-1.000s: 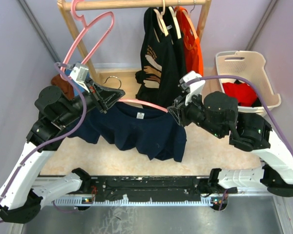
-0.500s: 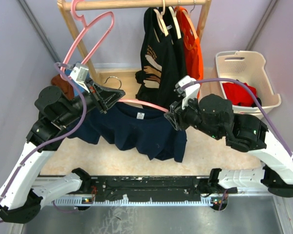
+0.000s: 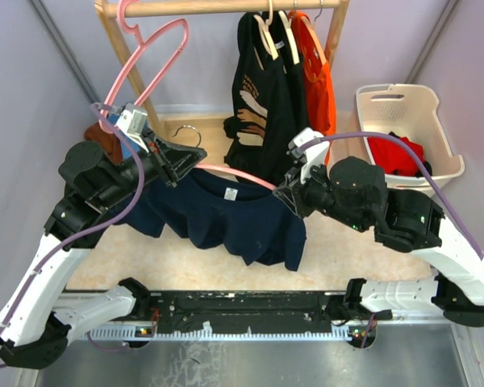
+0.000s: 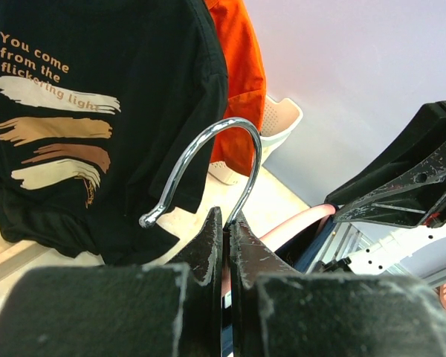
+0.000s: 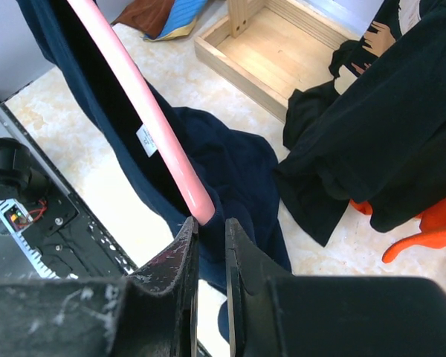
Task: Place the t-shirt on the hanger
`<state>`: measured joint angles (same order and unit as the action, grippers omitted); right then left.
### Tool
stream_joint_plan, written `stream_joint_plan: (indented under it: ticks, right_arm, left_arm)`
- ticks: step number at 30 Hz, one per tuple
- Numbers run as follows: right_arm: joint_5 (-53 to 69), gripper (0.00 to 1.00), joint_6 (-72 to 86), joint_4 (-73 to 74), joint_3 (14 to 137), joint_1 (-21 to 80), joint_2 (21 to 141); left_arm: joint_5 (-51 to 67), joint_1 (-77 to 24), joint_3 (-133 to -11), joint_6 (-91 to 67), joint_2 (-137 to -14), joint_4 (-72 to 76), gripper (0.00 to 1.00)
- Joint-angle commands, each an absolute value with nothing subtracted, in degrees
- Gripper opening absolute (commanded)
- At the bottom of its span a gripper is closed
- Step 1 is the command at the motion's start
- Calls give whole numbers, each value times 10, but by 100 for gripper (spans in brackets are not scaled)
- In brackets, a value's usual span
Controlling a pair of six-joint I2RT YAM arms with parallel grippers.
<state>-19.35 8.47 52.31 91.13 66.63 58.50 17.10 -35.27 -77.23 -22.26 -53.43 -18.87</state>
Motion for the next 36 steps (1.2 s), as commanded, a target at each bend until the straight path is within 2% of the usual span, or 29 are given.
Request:
stream_joint_plan:
  ticks: [1,18,21,23,27,29,31,32,36]
  right_arm:
    - [-209,0,85,485,927,668,581]
    - [-226,1,61,409,951,668,598]
    - [-221,15,59,402,948,669,594]
    - [-221,19,60,403,947,669,592]
    - [-230,18,64,412,942,668,586]
    - [-235,21,69,421,941,669,582]
    - [-236,34,74,431,940,669,579]
    - [-238,37,76,436,940,669,577]
    - [-248,35,83,452,940,669,569]
  left_arm:
    - [183,-354,-801,-225,-533,-157,0]
    - [194,-354,-800,-225,-539,-151,0]
    - [193,-354,-799,-224,-539,-152,0]
    - [192,-354,-799,-222,-537,-152,0]
    - [190,-354,-798,-223,-537,-151,0]
    - [190,-354,-797,-223,-536,-149,0]
    - [191,-354,-794,-223,-537,-148,0]
    - [191,-354,-792,-223,-536,-147,0]
    - [189,-354,-787,-223,-532,-144,0]
